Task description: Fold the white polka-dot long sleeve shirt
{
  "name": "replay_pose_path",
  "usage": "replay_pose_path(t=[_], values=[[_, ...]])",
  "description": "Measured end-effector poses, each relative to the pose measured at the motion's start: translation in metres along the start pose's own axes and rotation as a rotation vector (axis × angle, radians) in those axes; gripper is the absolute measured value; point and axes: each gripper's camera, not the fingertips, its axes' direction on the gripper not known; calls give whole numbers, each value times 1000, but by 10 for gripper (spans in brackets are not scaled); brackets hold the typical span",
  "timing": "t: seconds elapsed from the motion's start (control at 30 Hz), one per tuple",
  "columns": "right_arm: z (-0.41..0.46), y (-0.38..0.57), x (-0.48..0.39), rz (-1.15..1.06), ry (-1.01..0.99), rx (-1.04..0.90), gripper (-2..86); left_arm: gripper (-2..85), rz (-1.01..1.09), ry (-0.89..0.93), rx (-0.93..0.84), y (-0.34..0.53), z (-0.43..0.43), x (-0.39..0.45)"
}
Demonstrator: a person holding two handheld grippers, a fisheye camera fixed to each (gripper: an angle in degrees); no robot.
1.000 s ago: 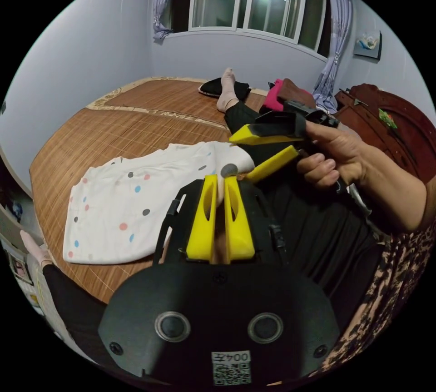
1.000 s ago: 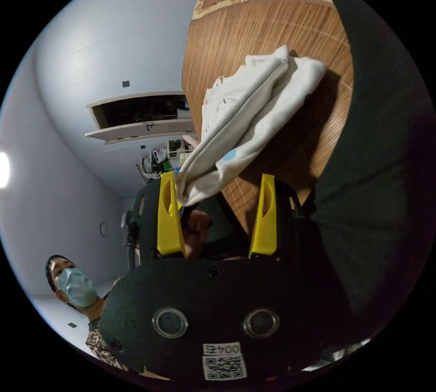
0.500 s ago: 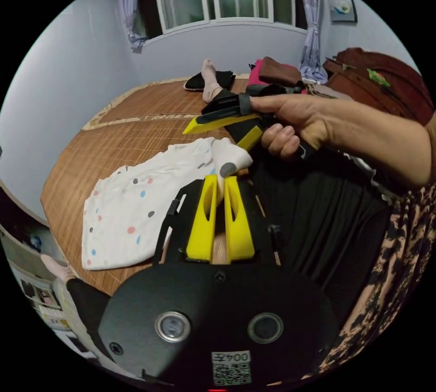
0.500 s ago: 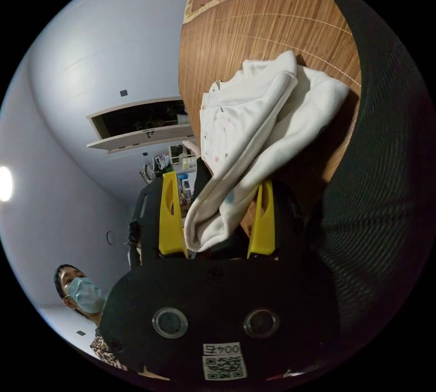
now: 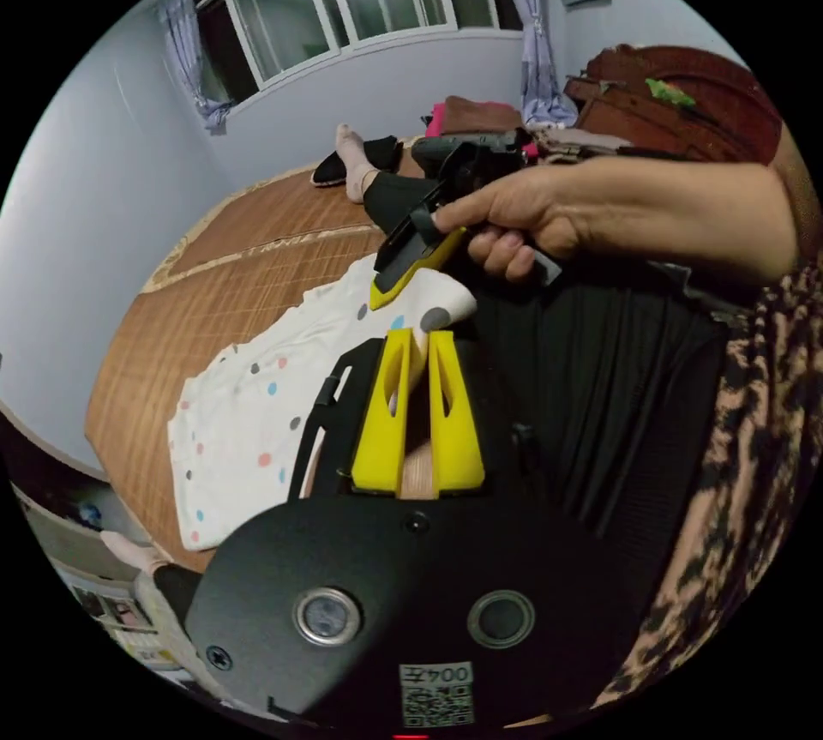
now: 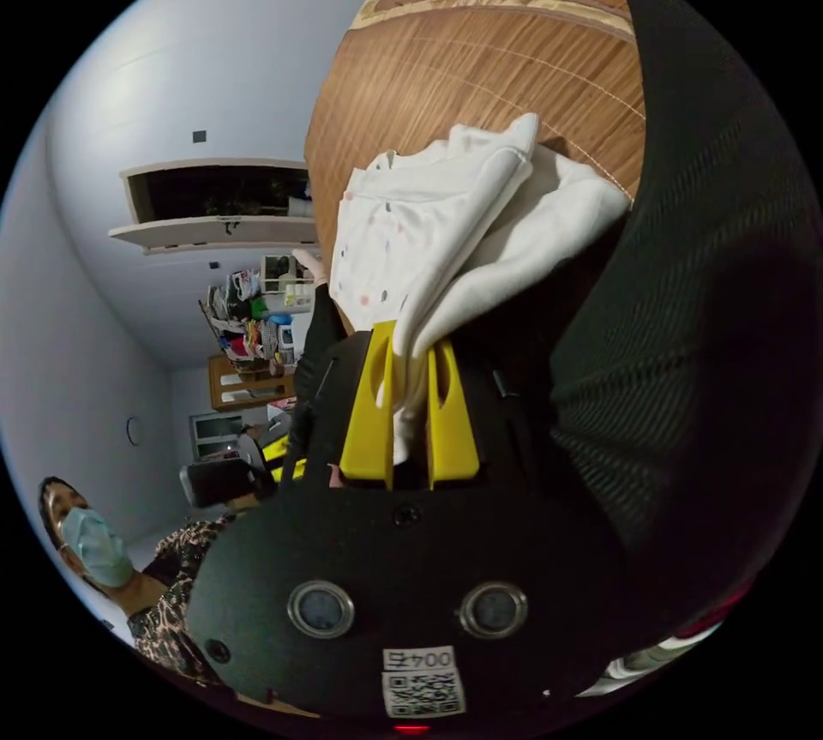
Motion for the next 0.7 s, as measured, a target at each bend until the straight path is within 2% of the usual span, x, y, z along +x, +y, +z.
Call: replay_pose_path(t=[0.17, 0.2, 0.3, 0.33, 0.4, 0.47, 0.7], values=[[8, -4, -29, -60, 15, -3, 64, 17, -318, 63, 67, 41, -19, -92], [9, -5, -36, -74, 22, -6, 64, 13, -435, 32, 33, 52, -13, -119], [13, -9, -52, -89, 35, -5, 64, 9, -611, 22, -82, 72, 13, -176], [14, -10, -55, -89, 35, -3, 64, 9, -633, 26, -111, 75, 21, -184], [17, -16, -67, -88, 16, 2, 64, 8, -680, 57, -283, 85, 58, -210], [22, -21, -79, -91, -8, 1, 64, 7, -661, 84, -354, 93, 82, -217], [58, -57, -153, -131, -27, -24, 68, 7, -650, 109, -338, 107, 67, -258]])
